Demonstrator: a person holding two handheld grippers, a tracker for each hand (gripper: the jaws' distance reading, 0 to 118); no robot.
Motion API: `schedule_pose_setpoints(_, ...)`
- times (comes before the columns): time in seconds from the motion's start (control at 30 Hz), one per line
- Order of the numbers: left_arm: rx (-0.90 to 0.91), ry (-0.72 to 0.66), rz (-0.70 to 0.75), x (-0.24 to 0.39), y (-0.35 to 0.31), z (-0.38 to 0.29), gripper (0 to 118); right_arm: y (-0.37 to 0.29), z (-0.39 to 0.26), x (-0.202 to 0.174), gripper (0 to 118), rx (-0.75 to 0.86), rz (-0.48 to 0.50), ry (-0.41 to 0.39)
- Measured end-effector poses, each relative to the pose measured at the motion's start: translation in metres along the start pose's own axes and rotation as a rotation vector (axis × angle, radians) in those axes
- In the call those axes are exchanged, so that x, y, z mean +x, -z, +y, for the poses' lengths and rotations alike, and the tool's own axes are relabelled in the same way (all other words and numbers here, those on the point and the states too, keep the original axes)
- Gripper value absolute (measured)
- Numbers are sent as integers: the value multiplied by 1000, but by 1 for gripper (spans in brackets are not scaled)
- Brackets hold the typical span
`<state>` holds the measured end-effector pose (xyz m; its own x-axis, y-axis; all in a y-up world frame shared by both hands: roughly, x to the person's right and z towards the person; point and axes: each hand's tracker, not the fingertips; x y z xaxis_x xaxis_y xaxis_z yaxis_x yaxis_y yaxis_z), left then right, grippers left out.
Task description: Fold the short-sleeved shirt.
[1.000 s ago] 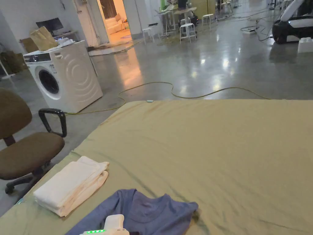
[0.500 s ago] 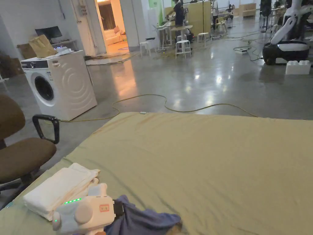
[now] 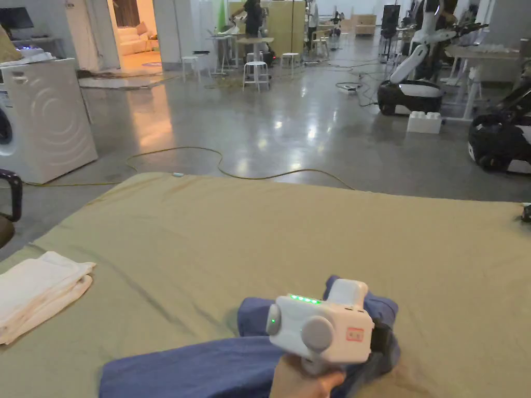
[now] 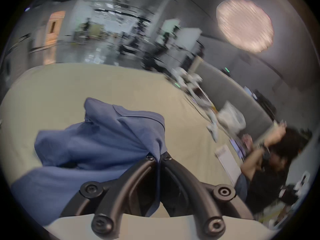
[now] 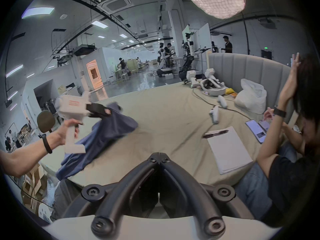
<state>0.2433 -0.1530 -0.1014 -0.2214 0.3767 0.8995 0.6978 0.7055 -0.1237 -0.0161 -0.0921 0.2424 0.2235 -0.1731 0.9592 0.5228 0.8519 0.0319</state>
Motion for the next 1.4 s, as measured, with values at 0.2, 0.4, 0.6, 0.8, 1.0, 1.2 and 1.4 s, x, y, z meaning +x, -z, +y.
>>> schedule_pose_setpoints(0.2,-235,72,-215,125,77,-98,2,-28,-9,18,0,6,-74,3)
schedule_pose_setpoints(0.4,-284,24,-278,160,74,-164,7,-21,-18,26,0,-9,-54,55)
schedule_pose_setpoints(0.6,-86,19,-263,109,-8,-125,95,-17,-10,8,0,39,15,-25)
schedule_pose_setpoints(0.8,334,131,29,55,-175,-48,95,-3,15,-11,0,213,57,42)
schedule_pose_setpoints(1.0,623,288,360,63,-312,-60,93,-1,60,-29,0,338,88,-2)
schedule_pose_setpoints(1.2,745,383,680,94,-365,-112,74,-12,84,-41,0,388,116,-72)
schedule_pose_setpoints(1.4,789,262,742,102,-396,-129,0,-29,80,-48,0,410,129,-140)
